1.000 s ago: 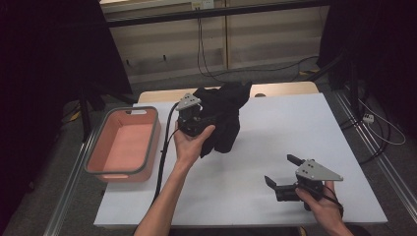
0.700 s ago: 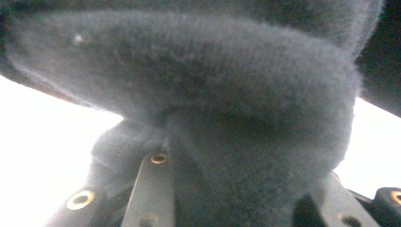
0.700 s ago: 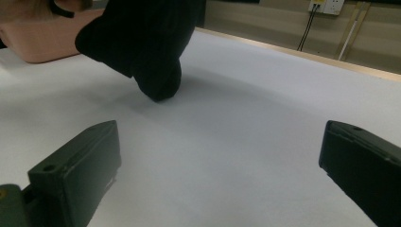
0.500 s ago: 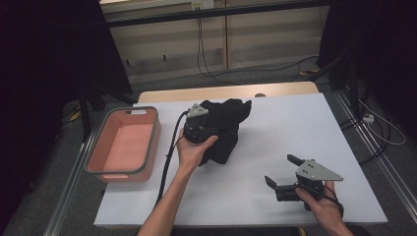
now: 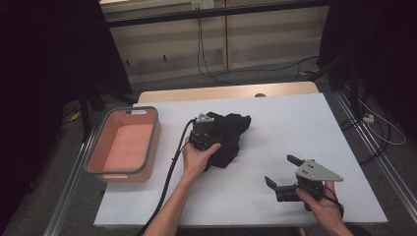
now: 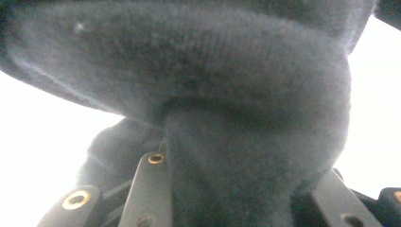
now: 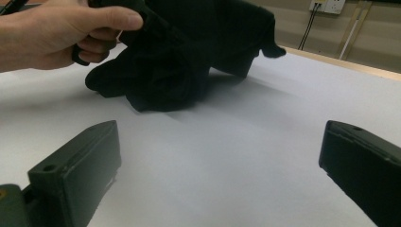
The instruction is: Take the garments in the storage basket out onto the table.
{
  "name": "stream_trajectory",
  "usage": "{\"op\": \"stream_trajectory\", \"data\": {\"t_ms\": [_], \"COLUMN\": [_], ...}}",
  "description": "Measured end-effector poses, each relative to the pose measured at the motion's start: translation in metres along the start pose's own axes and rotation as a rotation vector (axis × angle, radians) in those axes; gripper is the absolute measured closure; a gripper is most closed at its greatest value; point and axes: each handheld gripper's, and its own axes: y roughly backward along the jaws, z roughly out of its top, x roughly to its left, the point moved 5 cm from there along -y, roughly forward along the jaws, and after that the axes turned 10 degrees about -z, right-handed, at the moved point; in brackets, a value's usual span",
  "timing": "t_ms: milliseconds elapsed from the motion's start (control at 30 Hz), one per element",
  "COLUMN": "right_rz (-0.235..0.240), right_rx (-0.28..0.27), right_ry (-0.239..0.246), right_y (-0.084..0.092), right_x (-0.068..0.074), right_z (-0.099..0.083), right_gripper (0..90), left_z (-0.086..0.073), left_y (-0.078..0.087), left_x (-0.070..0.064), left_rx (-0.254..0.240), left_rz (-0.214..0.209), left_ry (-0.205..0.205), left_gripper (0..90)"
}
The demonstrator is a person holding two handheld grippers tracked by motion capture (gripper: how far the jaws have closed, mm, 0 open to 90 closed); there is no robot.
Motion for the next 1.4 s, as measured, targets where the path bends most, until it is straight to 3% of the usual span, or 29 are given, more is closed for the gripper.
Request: {"op": "stream_trajectory", "data": {"t_ms": [300, 533, 700, 800, 900, 1133, 1267, 1400], "right_rz": [-0.002, -0.001, 0.001, -0.001, -0.002, -0.002, 0.0, -0.002], "right_rx": [0.001, 0.002, 0.002, 0.002, 0.003, 0.001, 0.001, 0.004], "right_ry": [0.002, 0.002, 0.005, 0.003, 0.003, 0.003, 0.003, 0.001], "right_y": [0.0, 0.0, 0.0, 0.0, -0.001, -0.001, -0.002, -0.002], "right_x": [0.0, 0.0, 0.001, 0.001, 0.0, 0.0, 0.0, 0.0], "right_z": [0.0, 0.0, 0.0, 0.0, 0.0, 0.0, 0.0, -0.001], "right_gripper": [0.0, 0.0, 0.0, 0.0, 0.0, 0.0, 0.0, 0.0], "left_z": [-0.012, -0.016, -0.017, -0.017, -0.017, -0.013, -0.011, -0.009], "left_y": [-0.02, -0.029, -0.03, -0.03, -0.029, -0.025, -0.021, -0.015], "left_x": [-0.005, -0.005, -0.005, -0.005, -0.007, -0.01, -0.01, -0.011], "left_rx": [0.083, 0.093, 0.098, 0.099, 0.107, 0.096, 0.086, 0.075], "left_rz": [-0.033, -0.01, -0.017, -0.031, -0.026, -0.021, -0.035, -0.021], "left_ry": [-0.05, -0.057, -0.06, -0.055, -0.077, -0.075, -0.052, -0.03], "left_gripper": [63.3, 60.6, 58.5, 52.9, 45.8, 21.8, 11.4, 7.4]}}
